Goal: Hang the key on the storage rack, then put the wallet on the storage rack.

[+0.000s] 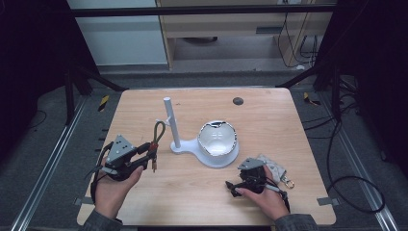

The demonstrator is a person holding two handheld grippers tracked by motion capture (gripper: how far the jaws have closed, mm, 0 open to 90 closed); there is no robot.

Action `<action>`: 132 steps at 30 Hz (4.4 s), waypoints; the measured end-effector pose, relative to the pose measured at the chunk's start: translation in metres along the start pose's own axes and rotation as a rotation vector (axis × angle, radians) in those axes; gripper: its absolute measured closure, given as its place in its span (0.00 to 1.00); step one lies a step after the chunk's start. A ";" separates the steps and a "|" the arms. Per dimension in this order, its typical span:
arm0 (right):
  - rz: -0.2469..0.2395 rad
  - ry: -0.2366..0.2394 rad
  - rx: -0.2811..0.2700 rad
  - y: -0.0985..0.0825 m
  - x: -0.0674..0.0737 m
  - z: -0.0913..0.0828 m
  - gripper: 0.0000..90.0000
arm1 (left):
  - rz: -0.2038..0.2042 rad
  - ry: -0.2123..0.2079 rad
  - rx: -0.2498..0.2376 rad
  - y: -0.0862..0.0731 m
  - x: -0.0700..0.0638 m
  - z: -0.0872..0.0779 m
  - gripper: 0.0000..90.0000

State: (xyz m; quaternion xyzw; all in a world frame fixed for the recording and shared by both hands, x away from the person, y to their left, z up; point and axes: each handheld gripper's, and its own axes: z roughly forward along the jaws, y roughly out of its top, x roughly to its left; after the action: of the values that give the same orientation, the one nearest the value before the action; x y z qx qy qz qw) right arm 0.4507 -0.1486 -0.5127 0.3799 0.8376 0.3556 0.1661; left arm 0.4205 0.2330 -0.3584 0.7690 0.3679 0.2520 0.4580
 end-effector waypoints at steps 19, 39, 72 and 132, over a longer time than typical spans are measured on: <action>-0.001 0.000 0.000 0.000 0.000 0.000 0.01 | -0.004 0.012 0.018 0.010 0.004 0.024 0.74; -0.002 0.001 0.000 0.000 0.000 0.000 0.01 | -0.030 0.015 0.043 0.008 0.007 0.052 0.74; 0.000 0.001 -0.001 -0.001 0.000 0.000 0.01 | -0.070 0.027 0.093 0.000 0.016 0.084 0.73; -0.071 -0.087 0.285 0.020 -0.074 -0.104 0.08 | -0.145 0.078 0.325 -0.115 0.070 0.094 0.07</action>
State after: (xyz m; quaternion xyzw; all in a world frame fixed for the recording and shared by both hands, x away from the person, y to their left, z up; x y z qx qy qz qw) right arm 0.4526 -0.2438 -0.4256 0.3850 0.8845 0.2103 0.1589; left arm 0.4921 0.2758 -0.5000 0.7940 0.4756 0.1855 0.3301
